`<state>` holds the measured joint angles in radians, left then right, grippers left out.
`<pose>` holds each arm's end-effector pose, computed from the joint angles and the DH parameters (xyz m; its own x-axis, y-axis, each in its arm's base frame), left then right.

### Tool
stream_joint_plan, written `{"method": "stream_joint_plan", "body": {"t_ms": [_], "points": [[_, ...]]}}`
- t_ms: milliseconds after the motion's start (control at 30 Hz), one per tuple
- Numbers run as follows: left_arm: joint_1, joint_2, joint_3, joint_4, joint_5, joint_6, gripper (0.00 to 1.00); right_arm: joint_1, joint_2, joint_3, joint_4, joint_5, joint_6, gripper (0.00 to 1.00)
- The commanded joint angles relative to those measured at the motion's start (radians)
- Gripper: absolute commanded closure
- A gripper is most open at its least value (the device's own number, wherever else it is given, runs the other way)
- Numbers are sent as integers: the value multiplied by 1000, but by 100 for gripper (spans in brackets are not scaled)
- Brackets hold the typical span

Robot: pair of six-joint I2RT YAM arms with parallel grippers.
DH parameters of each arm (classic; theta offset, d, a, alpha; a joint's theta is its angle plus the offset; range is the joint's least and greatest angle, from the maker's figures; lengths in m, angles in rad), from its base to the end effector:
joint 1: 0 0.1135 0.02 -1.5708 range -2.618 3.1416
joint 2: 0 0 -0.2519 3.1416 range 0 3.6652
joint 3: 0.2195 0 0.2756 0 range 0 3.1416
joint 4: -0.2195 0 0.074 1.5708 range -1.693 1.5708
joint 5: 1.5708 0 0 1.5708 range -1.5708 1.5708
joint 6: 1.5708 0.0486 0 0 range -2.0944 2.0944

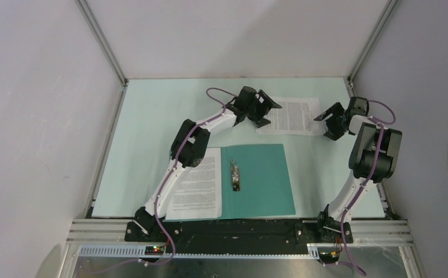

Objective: Put the files into the folder

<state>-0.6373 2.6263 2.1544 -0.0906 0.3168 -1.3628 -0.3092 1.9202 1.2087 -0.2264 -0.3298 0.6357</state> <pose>0.4794 -0.3738 0.1047 -0.8490 -0.5283 -0.0121 -0.2589 0.4358 -0.8620 0.4050 -0.1128 0.1232 -0.5554 0.7671 -0.3209 0.5409 0.6264 0.5613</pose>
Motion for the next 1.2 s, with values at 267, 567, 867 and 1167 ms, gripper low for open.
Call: {"method": "stream_joint_plan", "body": {"t_ms": [267,567,867,1167], "points": [[2,-17,-21,-41,-40,2,2,30,-10,-56,108,-36,0,30],[4,-17,-11,-42,-22,13,2,40,4,-64,115,-6,-2,66],[41,-197,-63,-69,54,174,0,83,-104,-54,102,137,-17,100],[197,-611,-370,-121,170,513,0,372,-393,150,-92,300,-217,100]]}}
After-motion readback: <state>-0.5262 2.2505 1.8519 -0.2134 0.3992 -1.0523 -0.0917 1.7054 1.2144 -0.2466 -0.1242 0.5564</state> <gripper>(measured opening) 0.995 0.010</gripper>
